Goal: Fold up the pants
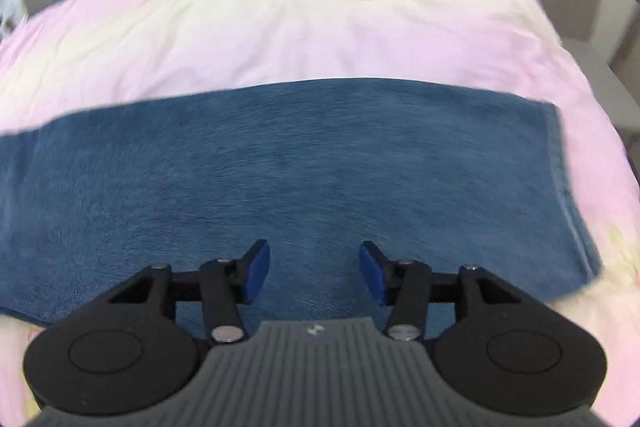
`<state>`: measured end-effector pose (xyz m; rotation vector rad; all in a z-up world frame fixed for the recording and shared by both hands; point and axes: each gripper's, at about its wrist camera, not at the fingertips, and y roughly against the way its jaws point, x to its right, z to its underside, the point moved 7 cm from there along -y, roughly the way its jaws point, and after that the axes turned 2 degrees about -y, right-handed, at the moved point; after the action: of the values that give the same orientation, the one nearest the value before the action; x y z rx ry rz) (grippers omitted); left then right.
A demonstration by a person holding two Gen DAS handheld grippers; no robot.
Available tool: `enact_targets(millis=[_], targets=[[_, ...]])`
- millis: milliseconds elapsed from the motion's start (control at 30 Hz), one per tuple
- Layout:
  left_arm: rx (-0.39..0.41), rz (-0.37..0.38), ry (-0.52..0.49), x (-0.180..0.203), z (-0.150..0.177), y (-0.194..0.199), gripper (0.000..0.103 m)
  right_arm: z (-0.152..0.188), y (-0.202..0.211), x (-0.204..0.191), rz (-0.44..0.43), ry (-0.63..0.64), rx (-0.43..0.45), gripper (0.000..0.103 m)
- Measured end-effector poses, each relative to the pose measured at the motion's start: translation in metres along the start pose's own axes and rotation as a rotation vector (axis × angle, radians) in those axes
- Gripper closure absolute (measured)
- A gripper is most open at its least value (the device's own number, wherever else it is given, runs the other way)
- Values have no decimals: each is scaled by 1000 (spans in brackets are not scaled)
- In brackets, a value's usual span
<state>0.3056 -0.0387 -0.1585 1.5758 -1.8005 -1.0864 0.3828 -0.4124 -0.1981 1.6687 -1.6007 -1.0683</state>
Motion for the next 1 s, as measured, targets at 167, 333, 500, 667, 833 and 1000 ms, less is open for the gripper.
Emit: enact_targets(millis=[167, 333, 500, 667, 833, 1000], targets=[[97, 151, -38, 76, -34, 1, 88, 1, 25, 90, 11, -306, 41, 51], [116, 272, -61, 151, -60, -22, 88, 10, 34, 150, -8, -509, 65, 51], [105, 354, -66, 200, -74, -46, 88, 21, 9, 182, -76, -641, 56, 52], [96, 407, -149, 239, -67, -47, 88, 35, -14, 202, -176, -762, 49, 55], [23, 371, -227, 250, -49, -62, 89, 35, -31, 203, -221, -785, 86, 61], [-3, 388, -167, 242, -41, -56, 89, 38, -36, 202, -249, -826, 146, 74]])
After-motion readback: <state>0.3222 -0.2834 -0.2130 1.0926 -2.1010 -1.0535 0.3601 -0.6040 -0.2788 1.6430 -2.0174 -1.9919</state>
